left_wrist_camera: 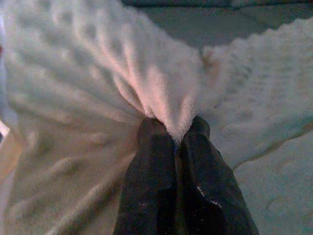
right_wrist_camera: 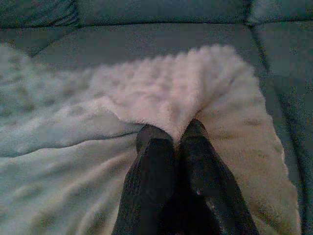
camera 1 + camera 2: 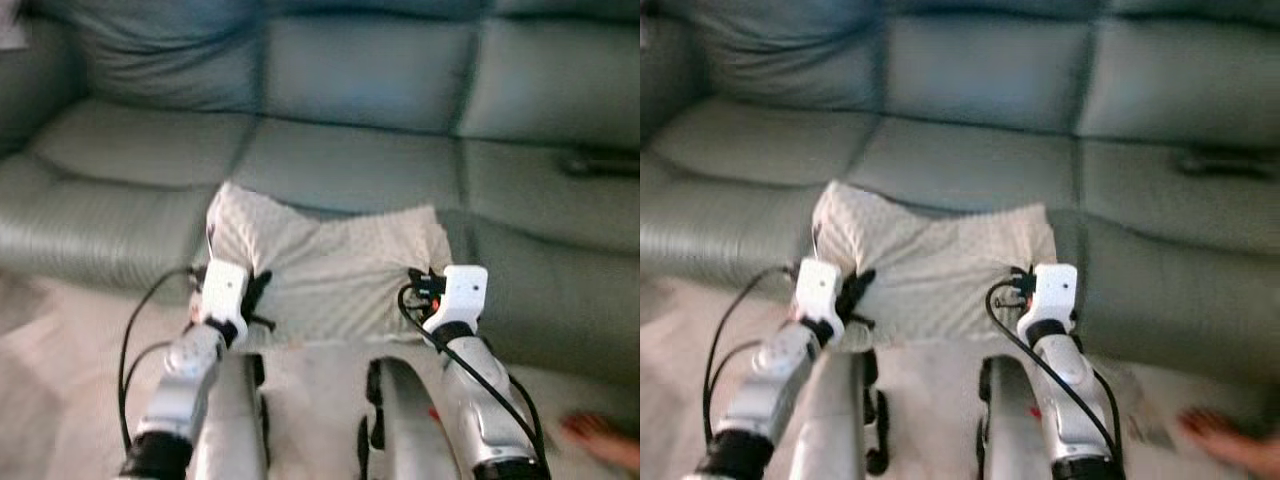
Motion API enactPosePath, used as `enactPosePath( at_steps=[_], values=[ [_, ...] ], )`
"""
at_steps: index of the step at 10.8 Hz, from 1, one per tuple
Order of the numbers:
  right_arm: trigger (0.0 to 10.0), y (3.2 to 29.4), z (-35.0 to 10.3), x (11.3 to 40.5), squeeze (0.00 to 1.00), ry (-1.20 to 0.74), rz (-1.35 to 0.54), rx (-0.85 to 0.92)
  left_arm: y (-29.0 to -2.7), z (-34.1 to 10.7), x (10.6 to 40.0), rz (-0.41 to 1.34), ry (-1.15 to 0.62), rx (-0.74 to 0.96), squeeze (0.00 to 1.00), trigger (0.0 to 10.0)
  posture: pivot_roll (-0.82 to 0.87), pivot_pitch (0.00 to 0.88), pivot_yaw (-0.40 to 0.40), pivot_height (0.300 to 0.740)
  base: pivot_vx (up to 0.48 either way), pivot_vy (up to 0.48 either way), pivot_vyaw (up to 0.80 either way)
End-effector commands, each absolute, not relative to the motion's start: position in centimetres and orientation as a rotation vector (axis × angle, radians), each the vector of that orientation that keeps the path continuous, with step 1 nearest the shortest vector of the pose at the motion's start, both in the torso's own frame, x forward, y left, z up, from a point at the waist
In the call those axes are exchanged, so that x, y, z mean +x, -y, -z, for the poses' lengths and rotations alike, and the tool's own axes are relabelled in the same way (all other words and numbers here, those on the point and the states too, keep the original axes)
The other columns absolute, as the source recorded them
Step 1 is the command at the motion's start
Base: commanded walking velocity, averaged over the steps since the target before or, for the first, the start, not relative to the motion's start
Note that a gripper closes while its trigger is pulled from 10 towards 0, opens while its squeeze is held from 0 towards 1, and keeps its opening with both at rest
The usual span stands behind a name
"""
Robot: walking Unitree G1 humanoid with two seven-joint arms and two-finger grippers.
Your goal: Move the pillow to the sofa
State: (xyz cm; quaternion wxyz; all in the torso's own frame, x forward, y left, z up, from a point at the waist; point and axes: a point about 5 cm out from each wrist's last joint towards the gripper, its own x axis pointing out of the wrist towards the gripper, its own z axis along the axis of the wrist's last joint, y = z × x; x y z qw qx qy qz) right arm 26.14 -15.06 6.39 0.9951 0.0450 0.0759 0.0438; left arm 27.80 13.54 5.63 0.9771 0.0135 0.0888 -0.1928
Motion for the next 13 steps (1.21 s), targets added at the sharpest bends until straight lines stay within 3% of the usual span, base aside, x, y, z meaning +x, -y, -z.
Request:
enactPosePath(
  at_steps=[1, 13],
  values=[
    [10.0, 14.95, -6.88, 26.37, 0.00, -0.129, -0.091, 0.090, -13.19, -6.47, 28.02, 0.417, -0.137, 0.009, 0.00, 10.0, -0.07, 0.192, 0.016, 0.614, 0.000, 0.000, 0.00],
    [10.0, 15.10, -6.83, 26.33, 0.00, -0.135, -0.090, 0.083, -13.15, -6.42, 27.75, 0.441, -0.139, 0.015, 0.00, 10.0, -0.06, 0.220, 0.005, 0.614, 0.283, 0.000, 0.00]
  ],
)
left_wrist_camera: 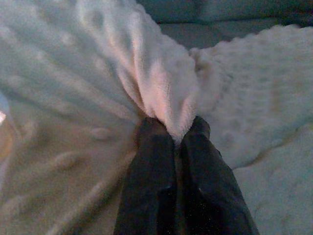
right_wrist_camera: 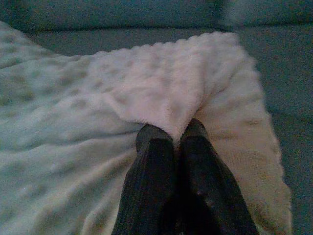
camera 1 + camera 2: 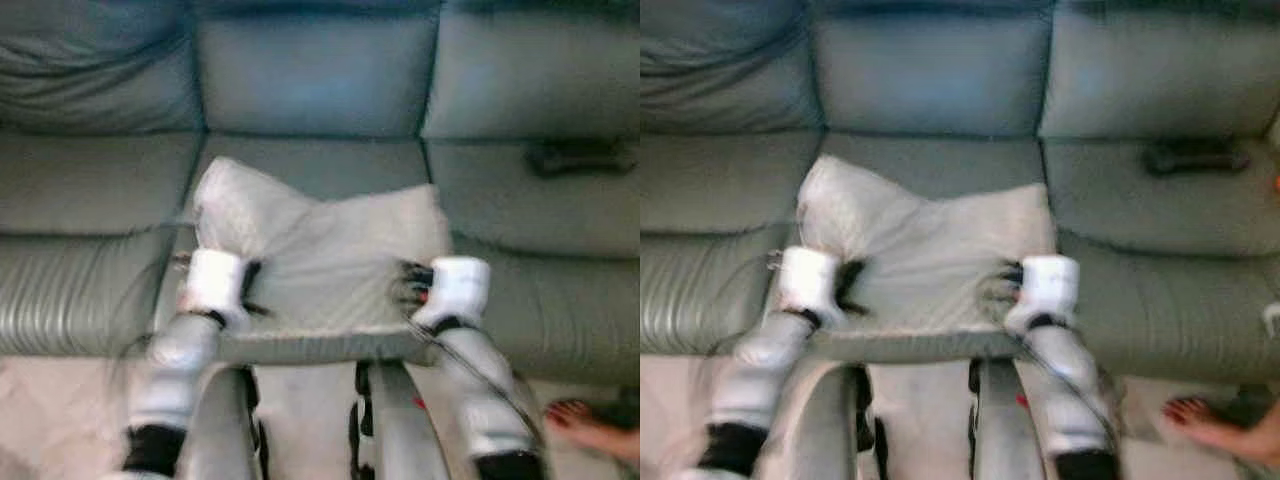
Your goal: Move the pillow to the sofa
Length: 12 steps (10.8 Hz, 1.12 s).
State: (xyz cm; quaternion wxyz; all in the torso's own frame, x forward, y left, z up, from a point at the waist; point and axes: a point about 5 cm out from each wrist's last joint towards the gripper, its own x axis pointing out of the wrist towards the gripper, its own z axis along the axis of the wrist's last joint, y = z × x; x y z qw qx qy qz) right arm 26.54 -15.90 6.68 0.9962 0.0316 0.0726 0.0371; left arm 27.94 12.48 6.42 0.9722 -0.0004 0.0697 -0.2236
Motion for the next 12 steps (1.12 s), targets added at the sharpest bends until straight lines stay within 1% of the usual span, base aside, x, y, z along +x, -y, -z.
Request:
enactPosePath(
  at_steps=[1, 2, 4, 6, 7, 9, 11, 12],
  values=[
    [10.0, 15.4, -6.9, 26.4, 0.00, -0.145, -0.083, 0.084, -13.6, -6.8, 28.4, 0.431, -0.124, 0.056, 0.00, 10.0, -0.06, 0.241, -0.002, 0.614, 0.000, 0.000, 0.00],
    [10.0, 15.7, -7.1, 26.8, 0.00, -0.149, -0.077, 0.083, -14.8, -7.1, 29.9, 0.376, -0.143, 0.080, 0.00, 10.0, -0.06, 0.270, -0.004, 0.614, 0.000, 0.000, 0.00],
    [10.0, 16.6, -8.5, 28.8, 0.00, -0.129, -0.045, 0.083, -15.6, -8.4, 31.5, 0.368, -0.121, 0.102, 0.00, 10.0, -0.05, 0.325, 0.005, 0.614, 0.000, 0.000, 0.00],
    [10.0, 17.6, -9.4, 31.1, 0.00, -0.143, -0.030, 0.068, -16.3, -8.6, 33.2, 0.328, -0.135, 0.124, 0.00, 10.0, -0.06, 0.377, 0.005, 0.614, 0.000, 0.000, 0.00],
    [10.0, 18.6, -9.9, 32.9, 0.00, -0.152, -0.008, 0.050, -15.4, -8.6, 34.1, 0.339, -0.150, 0.114, 0.00, 10.0, -0.05, 0.407, 0.001, 0.614, 0.000, 0.000, 0.00],
    [10.0, 18.8, -10.4, 34.8, 0.00, -0.185, -0.030, 0.023, -14.3, -9.2, 35.5, 0.345, -0.159, 0.124, 0.00, 10.0, -0.06, 0.431, -0.005, 0.614, 0.000, 0.000, 0.00],
    [10.0, 18.3, -11.6, 36.4, 0.00, -0.163, -0.068, 0.028, -14.8, -10.9, 37.2, 0.301, -0.138, 0.170, 0.00, 10.0, -0.08, 0.438, -0.008, 0.614, 0.000, 0.000, 0.00],
    [10.0, 18.0, -12.0, 36.8, 0.00, -0.150, -0.081, 0.035, -15.1, -11.6, 37.6, 0.297, -0.123, 0.198, 0.00, 10.0, -0.08, 0.441, -0.010, 0.614, 0.000, 0.000, 0.00]
  ],
)
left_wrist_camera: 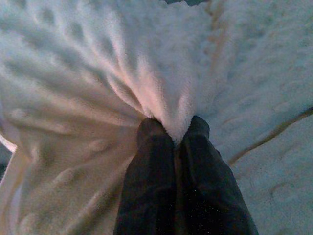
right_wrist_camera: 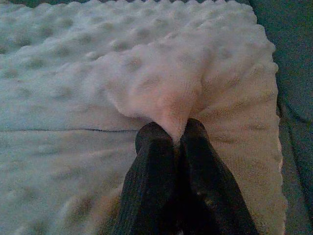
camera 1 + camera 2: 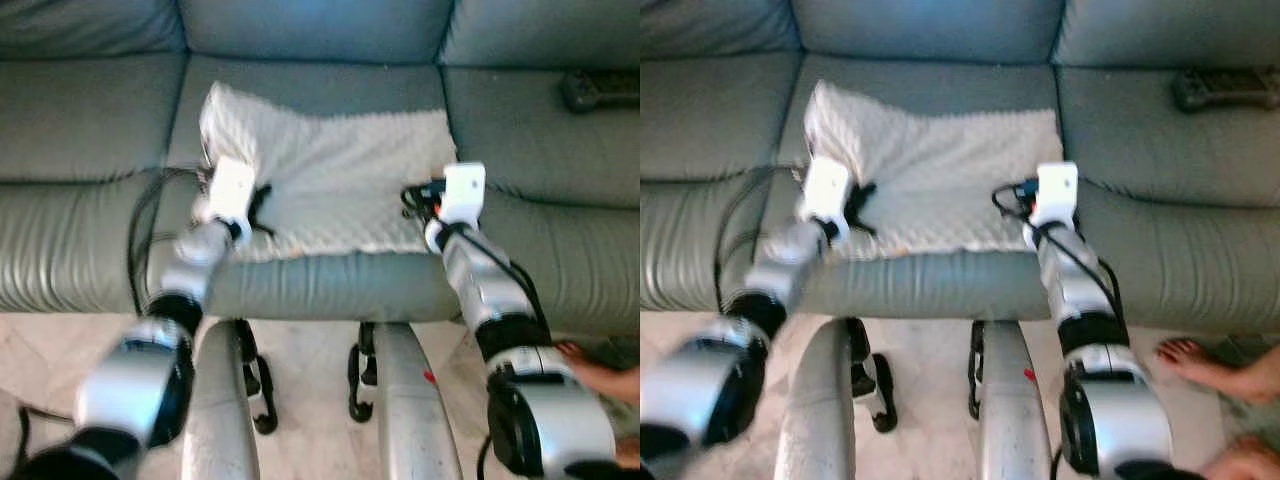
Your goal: Move the pillow to the sofa
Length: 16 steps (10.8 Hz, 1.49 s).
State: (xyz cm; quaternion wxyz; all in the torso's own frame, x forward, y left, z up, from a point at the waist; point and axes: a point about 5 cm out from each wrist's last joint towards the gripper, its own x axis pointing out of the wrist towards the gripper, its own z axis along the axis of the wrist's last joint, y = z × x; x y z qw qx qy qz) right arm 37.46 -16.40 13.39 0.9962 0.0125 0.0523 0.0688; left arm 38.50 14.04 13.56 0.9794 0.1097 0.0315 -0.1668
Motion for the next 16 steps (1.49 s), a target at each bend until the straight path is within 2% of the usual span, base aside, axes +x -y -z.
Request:
enactPosePath(
  at_steps=[1, 3, 5, 6, 7, 10, 13, 16],
  values=[
    [10.0, 17.0, -12.2, 37.1, 0.00, -0.137, -0.108, 0.046, -15.7, -12.8, 38.3, 0.287, -0.100, 0.251, 0.00, 10.0, -0.08, 0.446, -0.013, 0.614, 0.000, 0.000, 0.00],
    [10.0, 15.3, -11.6, 36.7, 0.00, -0.135, -0.163, 0.065, -16.3, -13.6, 38.7, 0.273, -0.092, 0.291, 0.00, 10.0, -0.07, 0.447, -0.013, 0.614, 0.000, 0.000, 0.00],
    [10.0, 15.0, -11.2, 36.5, 0.00, -0.140, -0.172, 0.065, -16.9, -13.4, 38.6, 0.274, -0.098, 0.311, 0.00, 10.0, -0.07, 0.445, -0.017, 0.614, 0.000, 0.000, 0.00],
    [10.0, 15.1, -11.1, 36.6, 0.58, -0.144, -0.175, 0.060, -16.7, -13.2, 38.5, 0.297, -0.103, 0.299, 0.21, 10.0, -0.07, 0.441, -0.024, 0.614, 0.000, 0.000, 0.00],
    [10.0, 15.1, -11.1, 36.6, 1.00, -0.142, -0.176, 0.058, -16.4, -13.2, 38.4, 0.314, -0.080, 0.278, 1.00, 10.0, -0.07, 0.438, -0.024, 0.614, 0.000, 0.000, 0.00],
    [10.0, 15.0, -11.3, 36.8, 1.00, -0.131, -0.173, 0.056, -15.7, -13.0, 38.4, 0.341, -0.082, 0.289, 1.00, 10.0, -0.08, 0.428, -0.022, 0.614, 0.000, 0.000, 0.00],
    [10.0, 14.4, -11.0, 36.5, 1.00, -0.115, -0.144, 0.058, -16.1, -13.6, 38.6, 0.326, -0.073, 0.295, 1.00, 10.0, -0.08, 0.436, -0.023, 0.614, 0.000, 0.000, 0.00],
    [10.0, 13.1, -12.9, 36.7, 1.00, -0.002, -0.155, 0.028, -15.9, -13.9, 38.7, 0.330, -0.053, 0.296, 1.00, 10.0, -0.08, 0.415, -0.034, 0.614, 0.000, 0.000, 0.00]
  ],
)
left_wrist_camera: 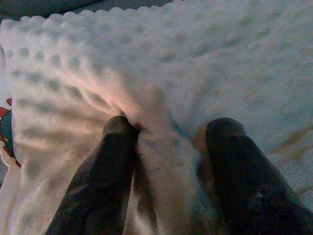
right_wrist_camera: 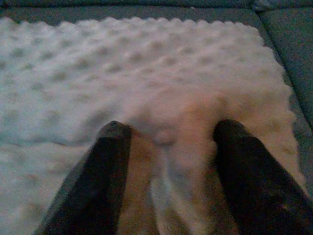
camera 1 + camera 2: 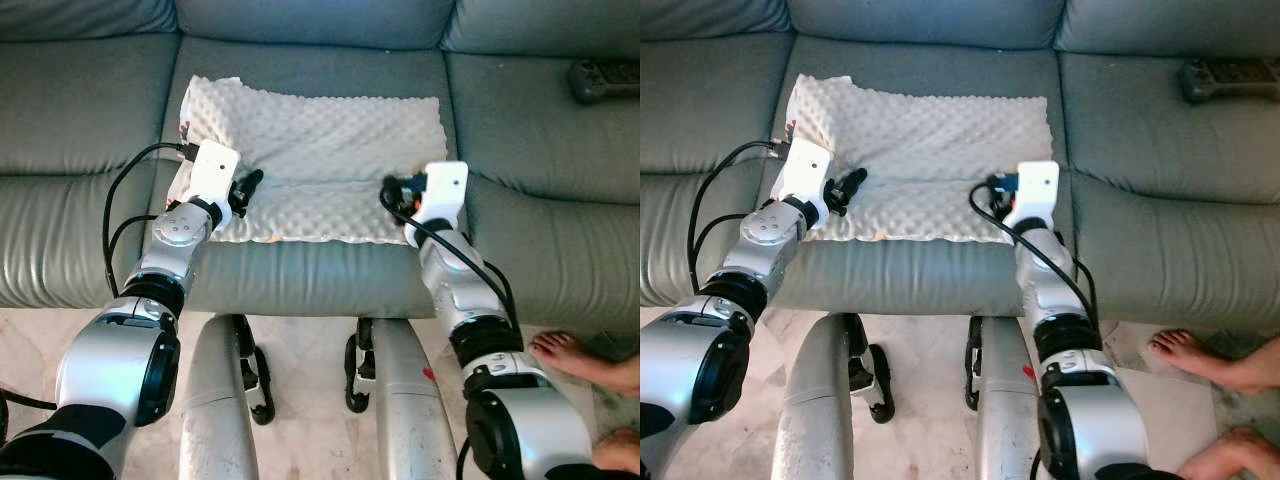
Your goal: Move the pillow to the sofa
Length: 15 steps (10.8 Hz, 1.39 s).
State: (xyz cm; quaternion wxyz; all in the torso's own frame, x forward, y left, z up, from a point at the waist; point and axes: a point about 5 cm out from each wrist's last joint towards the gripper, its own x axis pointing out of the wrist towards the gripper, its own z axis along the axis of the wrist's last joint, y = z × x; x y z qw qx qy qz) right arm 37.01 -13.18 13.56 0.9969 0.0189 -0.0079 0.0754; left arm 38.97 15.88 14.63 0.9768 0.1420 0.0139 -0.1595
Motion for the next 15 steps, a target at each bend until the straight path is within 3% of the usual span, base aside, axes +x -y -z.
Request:
enactPosePath(
  at_steps=[1, 7, 9, 13, 15],
  values=[
    [10.0, 12.9, -12.9, 36.8, 1.00, -0.003, -0.162, 0.030, -15.9, -14.2, 38.9, 0.329, -0.047, 0.307, 1.00, 10.0, -0.08, 0.400, -0.034, 0.614, 0.000, 0.000, 0.00],
    [10.0, 13.8, -13.7, 37.1, 1.00, 0.042, -0.126, 0.040, -17.9, -15.6, 39.1, 0.198, 0.030, 0.260, 1.00, 10.0, -0.08, 0.302, -0.015, 0.614, 0.000, 0.000, 0.00],
    [10.0, 14.4, -12.7, 36.3, 1.00, 0.045, -0.126, 0.033, -19.2, -14.0, 37.8, 0.172, 0.046, 0.237, 1.00, 10.0, -0.07, 0.223, -0.013, 0.614, 0.000, 0.000, 0.00],
    [10.0, 15.4, -10.5, 32.2, 1.00, 0.081, -0.088, 0.043, -18.6, -9.2, 33.6, 0.226, 0.021, 0.089, 1.00, 10.0, -0.04, 0.057, -0.030, 0.614, 0.000, 0.000, 0.00],
    [10.0, 16.1, -9.4, 29.8, 1.00, 0.070, -0.068, 0.047, -18.6, -8.4, 31.5, 0.191, 0.046, 0.055, 1.00, 10.0, -0.03, 0.024, -0.039, 0.614, 0.000, 0.000, 0.00]
  ],
)
